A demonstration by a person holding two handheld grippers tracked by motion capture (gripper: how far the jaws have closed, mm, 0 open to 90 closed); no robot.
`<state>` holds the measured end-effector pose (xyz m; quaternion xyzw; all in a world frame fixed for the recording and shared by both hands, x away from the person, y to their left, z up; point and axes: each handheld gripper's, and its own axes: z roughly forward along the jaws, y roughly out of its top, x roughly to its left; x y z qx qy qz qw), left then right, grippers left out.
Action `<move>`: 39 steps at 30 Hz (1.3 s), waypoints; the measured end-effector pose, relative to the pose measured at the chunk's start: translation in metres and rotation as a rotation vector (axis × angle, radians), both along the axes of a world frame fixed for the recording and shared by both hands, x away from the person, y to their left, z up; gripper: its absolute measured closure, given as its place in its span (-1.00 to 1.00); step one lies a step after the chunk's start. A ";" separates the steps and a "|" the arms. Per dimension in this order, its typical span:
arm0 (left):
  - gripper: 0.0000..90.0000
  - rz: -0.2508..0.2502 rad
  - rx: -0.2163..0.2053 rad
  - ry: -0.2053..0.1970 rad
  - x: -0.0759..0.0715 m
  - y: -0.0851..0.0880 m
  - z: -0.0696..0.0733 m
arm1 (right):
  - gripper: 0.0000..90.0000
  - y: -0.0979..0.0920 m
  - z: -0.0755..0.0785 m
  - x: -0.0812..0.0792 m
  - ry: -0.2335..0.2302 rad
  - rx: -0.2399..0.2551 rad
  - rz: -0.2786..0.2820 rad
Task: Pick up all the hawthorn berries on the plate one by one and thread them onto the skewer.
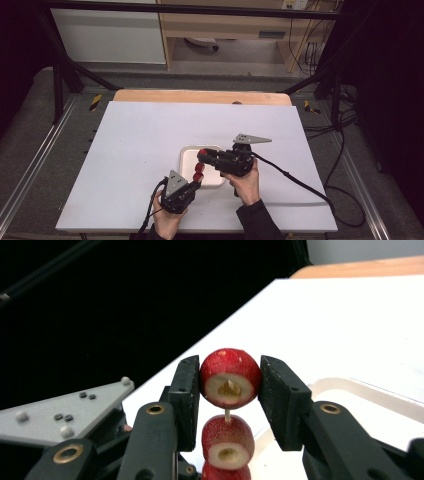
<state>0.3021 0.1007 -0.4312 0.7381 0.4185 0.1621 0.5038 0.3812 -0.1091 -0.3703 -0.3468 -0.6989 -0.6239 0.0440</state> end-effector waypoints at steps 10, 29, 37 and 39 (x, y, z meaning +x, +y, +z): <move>0.97 -0.016 -0.036 0.034 0.006 0.006 0.000 | 0.38 0.005 -0.006 -0.001 -0.015 -0.003 0.029; 0.96 0.017 0.024 0.041 0.011 0.025 0.002 | -0.83 -0.028 -0.009 -0.002 -0.193 -0.343 -0.049; 0.96 0.007 0.059 0.029 0.023 0.027 0.021 | -0.92 -0.066 -0.028 -0.006 -0.159 -0.412 -0.065; 0.96 0.004 0.063 0.032 0.026 0.027 0.023 | -0.94 -0.074 -0.032 -0.008 -0.164 -0.429 -0.071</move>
